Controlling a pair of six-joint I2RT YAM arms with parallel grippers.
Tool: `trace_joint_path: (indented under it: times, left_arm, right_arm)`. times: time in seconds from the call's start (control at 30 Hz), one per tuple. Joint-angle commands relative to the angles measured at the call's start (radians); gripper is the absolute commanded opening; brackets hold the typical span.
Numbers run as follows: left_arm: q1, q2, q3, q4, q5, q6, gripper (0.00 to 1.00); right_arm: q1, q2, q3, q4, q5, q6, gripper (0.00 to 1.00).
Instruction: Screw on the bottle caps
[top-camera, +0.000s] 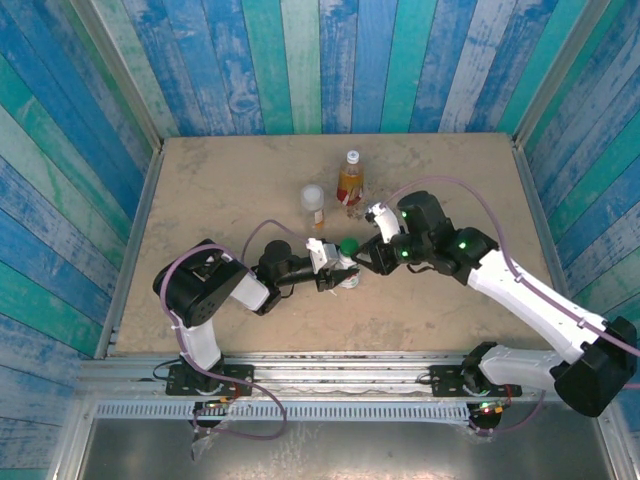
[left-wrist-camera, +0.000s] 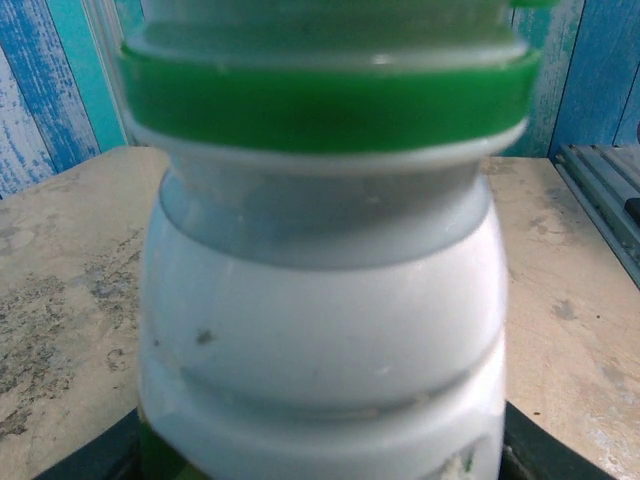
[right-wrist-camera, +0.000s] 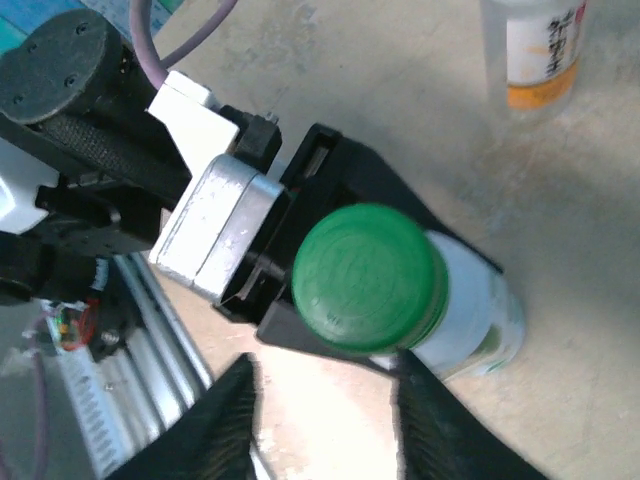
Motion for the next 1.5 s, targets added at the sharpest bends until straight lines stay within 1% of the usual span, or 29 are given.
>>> trace_joint_path:
  times: [0.0, 0.03, 0.07, 0.13, 0.2, 0.27, 0.33, 0.43, 0.5, 0.67, 0.83, 0.93, 1.17, 1.27, 1.47]
  left_arm:
    - [-0.005, -0.048, -0.005, -0.119, 0.022, 0.007, 0.56]
    - [-0.007, -0.061, 0.001, -0.144, 0.042, 0.013, 0.56]
    - [-0.007, -0.074, 0.005, -0.165, 0.059, 0.017, 0.56]
    - [-0.007, -0.103, 0.015, -0.218, 0.098, 0.027, 0.55]
    - [-0.008, -0.131, 0.034, -0.290, 0.142, 0.041, 0.56]
    - [-0.011, -0.153, 0.042, -0.315, 0.169, 0.042, 0.55]
    - [-0.013, -0.173, 0.041, -0.325, 0.189, 0.045, 0.55]
    - [-0.016, -0.196, 0.053, -0.379, 0.210, 0.067, 0.55]
    - [-0.019, -0.210, 0.052, -0.390, 0.217, 0.074, 0.56]
    - [-0.022, -0.232, 0.054, -0.400, 0.232, 0.078, 0.56]
    - [-0.023, -0.248, 0.048, -0.408, 0.228, 0.089, 0.56]
    - [-0.025, -0.250, 0.048, -0.410, 0.227, 0.091, 0.56]
    - [-0.025, -0.253, 0.049, -0.419, 0.221, 0.097, 0.56]
    - [-0.024, -0.254, 0.052, -0.425, 0.217, 0.102, 0.56]
    - [-0.025, -0.252, 0.054, -0.434, 0.204, 0.106, 0.56]
  right_arm:
    - [0.003, -0.041, 0.035, -0.086, 0.024, -0.177, 0.63]
    - [0.003, -0.050, 0.047, -0.106, 0.023, -0.248, 0.70]
    - [0.002, -0.061, 0.053, -0.120, 0.022, -0.312, 0.74]
    - [0.003, -0.087, 0.055, -0.137, 0.021, -0.455, 0.77]
    - [0.005, -0.120, 0.040, -0.118, 0.011, -0.583, 0.80]
    - [0.003, -0.147, 0.013, -0.091, -0.013, -0.687, 0.80]
    - [0.004, -0.152, 0.007, -0.112, -0.061, -0.806, 0.80]
    - [0.003, -0.116, 0.049, -0.159, -0.099, -0.893, 0.80]
    - [0.002, -0.075, 0.090, -0.201, -0.102, -0.933, 0.79]
    - [0.001, 0.011, 0.160, -0.257, -0.136, -0.954, 0.73]
    - [0.000, 0.093, 0.210, -0.267, -0.140, -0.901, 0.65]
    - [-0.002, 0.129, 0.232, -0.293, -0.138, -0.904, 0.62]
    - [-0.007, 0.161, 0.250, -0.304, -0.154, -0.910, 0.53]
    - [-0.007, 0.170, 0.256, -0.307, -0.158, -0.912, 0.48]
    - [-0.008, 0.178, 0.256, -0.312, -0.168, -0.897, 0.44]
